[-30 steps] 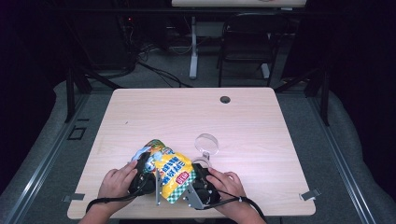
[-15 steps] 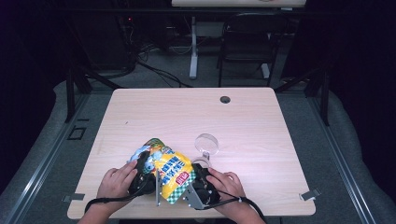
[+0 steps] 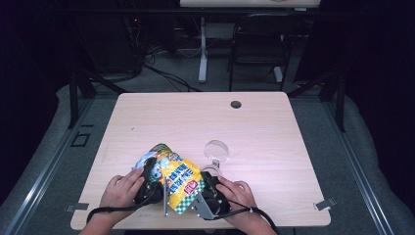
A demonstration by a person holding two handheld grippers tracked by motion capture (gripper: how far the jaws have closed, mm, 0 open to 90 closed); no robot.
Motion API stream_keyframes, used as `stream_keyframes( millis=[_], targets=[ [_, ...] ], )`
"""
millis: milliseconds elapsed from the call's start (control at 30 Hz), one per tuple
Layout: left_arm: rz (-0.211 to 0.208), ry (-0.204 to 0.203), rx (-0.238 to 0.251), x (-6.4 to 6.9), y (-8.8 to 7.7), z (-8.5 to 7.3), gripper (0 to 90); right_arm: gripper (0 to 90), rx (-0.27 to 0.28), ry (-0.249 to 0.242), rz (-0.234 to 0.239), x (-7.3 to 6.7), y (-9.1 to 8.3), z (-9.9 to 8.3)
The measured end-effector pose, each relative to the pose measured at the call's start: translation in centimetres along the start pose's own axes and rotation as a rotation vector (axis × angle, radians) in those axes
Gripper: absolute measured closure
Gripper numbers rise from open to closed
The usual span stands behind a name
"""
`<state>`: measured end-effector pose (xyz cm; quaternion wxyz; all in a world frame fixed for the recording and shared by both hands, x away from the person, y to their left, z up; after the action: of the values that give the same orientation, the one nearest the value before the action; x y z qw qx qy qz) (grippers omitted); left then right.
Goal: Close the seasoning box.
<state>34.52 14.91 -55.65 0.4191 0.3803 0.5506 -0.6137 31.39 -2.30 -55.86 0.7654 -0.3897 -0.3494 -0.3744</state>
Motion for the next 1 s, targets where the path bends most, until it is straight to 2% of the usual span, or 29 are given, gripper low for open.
stream_keyframes(
  millis=[600, 667, 1000],
  targets=[
    [0.036, 0.045, -0.003, -0.8, -0.5, 0.2, 59.9, 70.6, 0.024, 0.029, 0.001, 0.1, -0.1, 0.1],
    [0.032, 0.04, -0.006, -0.8, -0.6, 0.1, 59.9, 70.6, 0.023, 0.03, 0.002, 0.1, -0.1, 0.0],
    [0.055, 0.075, -0.003, -1.3, -1.1, 0.2, 60.1, 70.6, 0.029, 0.041, -0.001, 0.2, -0.1, -0.1]
  ],
)
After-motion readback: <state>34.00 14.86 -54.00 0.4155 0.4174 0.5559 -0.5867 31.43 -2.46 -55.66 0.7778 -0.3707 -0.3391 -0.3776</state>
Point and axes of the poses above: each handheld gripper's, and its own axes: y roughly forward along the jaws, z roughly out of its top, x roughly to its right, the point moved 9 cm from there along y, roughly forward along the jaws, and after that the axes turned 3 degrees about -z, right-handed, at the moved point
